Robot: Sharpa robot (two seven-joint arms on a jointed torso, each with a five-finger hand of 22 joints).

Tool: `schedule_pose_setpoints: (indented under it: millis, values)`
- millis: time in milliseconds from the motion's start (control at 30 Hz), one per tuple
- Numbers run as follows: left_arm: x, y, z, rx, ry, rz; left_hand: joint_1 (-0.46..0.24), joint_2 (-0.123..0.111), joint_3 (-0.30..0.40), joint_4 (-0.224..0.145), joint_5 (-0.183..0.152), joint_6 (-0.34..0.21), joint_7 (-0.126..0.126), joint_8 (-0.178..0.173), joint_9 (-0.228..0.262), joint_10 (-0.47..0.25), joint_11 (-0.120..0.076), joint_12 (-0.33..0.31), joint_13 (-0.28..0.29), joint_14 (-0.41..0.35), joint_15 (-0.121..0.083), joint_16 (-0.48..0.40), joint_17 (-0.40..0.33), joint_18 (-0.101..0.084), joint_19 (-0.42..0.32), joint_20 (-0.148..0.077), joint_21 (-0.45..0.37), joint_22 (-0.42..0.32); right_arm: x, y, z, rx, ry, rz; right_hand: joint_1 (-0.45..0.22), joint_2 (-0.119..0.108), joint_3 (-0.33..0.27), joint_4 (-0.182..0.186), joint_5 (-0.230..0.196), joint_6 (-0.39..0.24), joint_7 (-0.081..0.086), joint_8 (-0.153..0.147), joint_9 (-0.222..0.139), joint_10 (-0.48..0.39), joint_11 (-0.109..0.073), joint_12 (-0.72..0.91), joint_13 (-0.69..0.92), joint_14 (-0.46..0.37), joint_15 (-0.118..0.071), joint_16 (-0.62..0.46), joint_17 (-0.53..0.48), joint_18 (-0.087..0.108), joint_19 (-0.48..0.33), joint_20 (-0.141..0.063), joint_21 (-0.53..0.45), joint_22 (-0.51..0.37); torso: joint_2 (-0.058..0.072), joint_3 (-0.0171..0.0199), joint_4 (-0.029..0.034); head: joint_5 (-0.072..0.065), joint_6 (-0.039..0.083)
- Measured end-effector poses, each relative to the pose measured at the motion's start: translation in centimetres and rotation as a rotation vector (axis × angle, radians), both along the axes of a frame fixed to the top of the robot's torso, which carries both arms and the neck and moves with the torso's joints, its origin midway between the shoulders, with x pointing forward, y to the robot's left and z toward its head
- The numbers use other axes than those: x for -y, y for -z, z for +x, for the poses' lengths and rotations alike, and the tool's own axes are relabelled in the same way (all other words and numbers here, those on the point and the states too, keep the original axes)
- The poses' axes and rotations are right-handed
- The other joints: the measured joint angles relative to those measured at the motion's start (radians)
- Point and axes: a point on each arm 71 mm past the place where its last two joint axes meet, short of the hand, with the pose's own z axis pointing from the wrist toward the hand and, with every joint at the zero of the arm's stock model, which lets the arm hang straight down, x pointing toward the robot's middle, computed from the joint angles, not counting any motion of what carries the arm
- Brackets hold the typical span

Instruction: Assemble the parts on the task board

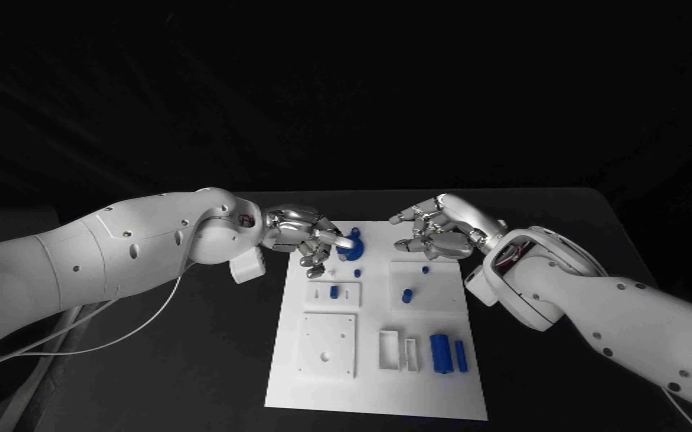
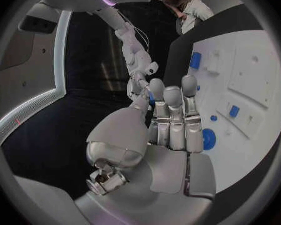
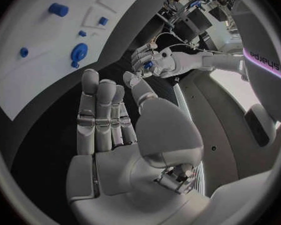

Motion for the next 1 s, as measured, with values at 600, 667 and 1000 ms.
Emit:
schedule_pose_setpoints:
  millis: [600, 667, 1000]
  values:
    - [0.5, 0.3, -0.5, -0.014, 0.06, 0.002, 0.0, 0.005, -0.023, -0.023, -0.004, -0.007, 0.003, 0.004, -0.007, -0.004, 0.003, 0.008, -0.009, -0.004, 0.004, 0.011, -0.017, 0.0, 0.0, 0.0, 0.0, 0.001, -3.3, -1.8, -2.7, 0.056, -0.143, 0.037, -0.006, 0.013, -0.027, -0.002, -0.012, 0.023, -0.005, 0.0, 0.0, 0.016, -0.002, 0.011, 0.057, 0.014, 0.0, 0.013, 0.047, 0.0, 0.0, -0.007, 0.169, 0.0, 0.0, -0.0021, 0.002, -0.013, -0.003]
    - [0.5, 0.3, -0.5, -0.013, 0.061, 0.004, -0.002, 0.007, -0.023, -0.023, -0.004, -0.007, 0.002, 0.004, -0.007, -0.004, 0.003, 0.008, -0.009, -0.004, 0.004, 0.015, -0.018, 0.0, 0.0, 0.0, 0.0, 0.001, -3.5, -1.8, -2.8, 0.053, -0.152, 0.033, -0.006, 0.013, -0.027, -0.002, -0.012, 0.023, -0.005, 0.0, 0.0, 0.016, -0.002, 0.011, 0.058, 0.014, 0.0, 0.013, 0.047, 0.0, 0.0, -0.007, 0.169, 0.0, 0.0, -0.002, 0.0019, -0.014, -0.004]
    - [1.1, 0.3, -0.7, -0.01, 0.08, 0.009, 0.001, 0.01, -0.026, -0.026, -0.008, -0.006, 0.002, 0.013, -0.002, -0.004, 0.003, 0.008, -0.012, -0.004, 0.004, 0.015, -0.023, 0.0, 0.0, 0.0, 0.0, 0.0, -4.6, -1.6, -3.0, 0.031, -0.192, 0.007, -0.008, 0.024, -0.036, 0.0, -0.015, 0.031, -0.01, 0.0, 0.0, 0.021, -0.004, 0.011, 0.069, 0.017, -0.003, 0.013, 0.057, 0.0, 0.0, -0.007, 0.194, 0.0, 0.0, -0.0019, 0.0018, -0.007, -0.011]
